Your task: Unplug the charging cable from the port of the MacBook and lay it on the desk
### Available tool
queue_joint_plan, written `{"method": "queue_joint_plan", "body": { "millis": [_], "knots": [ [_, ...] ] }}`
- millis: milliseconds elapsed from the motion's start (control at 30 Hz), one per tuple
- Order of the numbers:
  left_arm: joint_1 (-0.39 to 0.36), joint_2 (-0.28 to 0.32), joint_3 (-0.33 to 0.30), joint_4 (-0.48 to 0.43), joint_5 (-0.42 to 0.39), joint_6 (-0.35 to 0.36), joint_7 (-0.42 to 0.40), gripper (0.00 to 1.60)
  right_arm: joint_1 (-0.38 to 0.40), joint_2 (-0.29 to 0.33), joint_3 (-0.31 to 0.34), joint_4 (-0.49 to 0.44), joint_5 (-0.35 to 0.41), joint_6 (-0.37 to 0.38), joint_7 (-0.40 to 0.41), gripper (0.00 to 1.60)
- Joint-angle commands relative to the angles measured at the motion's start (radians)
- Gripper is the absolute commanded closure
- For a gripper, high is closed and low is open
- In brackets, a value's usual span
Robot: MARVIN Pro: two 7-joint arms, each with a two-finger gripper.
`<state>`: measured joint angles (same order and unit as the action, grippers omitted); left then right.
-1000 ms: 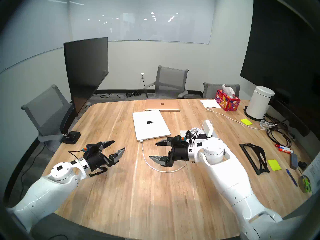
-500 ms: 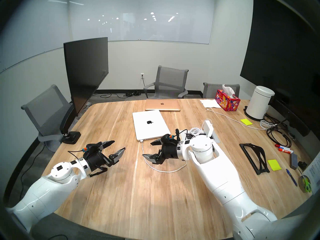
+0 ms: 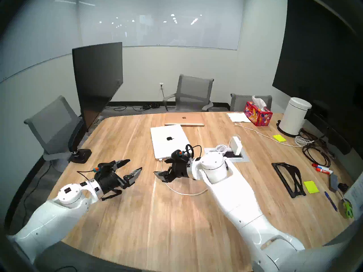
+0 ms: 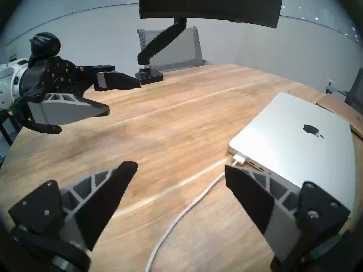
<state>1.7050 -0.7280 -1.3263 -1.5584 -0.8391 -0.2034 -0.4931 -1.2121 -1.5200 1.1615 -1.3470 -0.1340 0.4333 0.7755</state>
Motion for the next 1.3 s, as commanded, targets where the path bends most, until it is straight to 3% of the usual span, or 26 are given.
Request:
{"method": "queue_joint_plan", "body": {
  "millis": [0,633,1267],
  "knots": [
    [-0.005,-0.001,-0.006,-0.01,-0.001,-0.008,0.0,0.0,0.052,-0.082,-0.012,0.029,-0.012,0.006,-0.06,0.0],
    [-0.005,0.0,-0.005,-0.011,-0.002,-0.008,0.001,0.0,0.125,-0.156,-0.018,0.172,-0.094,0.022,-0.227,0.0],
    [-0.005,0.0,-0.005,-0.011,-0.002,-0.009,0.002,0.0,0.124,-0.176,0.023,0.184,-0.077,0.021,-0.233,0.0]
  ]
}}
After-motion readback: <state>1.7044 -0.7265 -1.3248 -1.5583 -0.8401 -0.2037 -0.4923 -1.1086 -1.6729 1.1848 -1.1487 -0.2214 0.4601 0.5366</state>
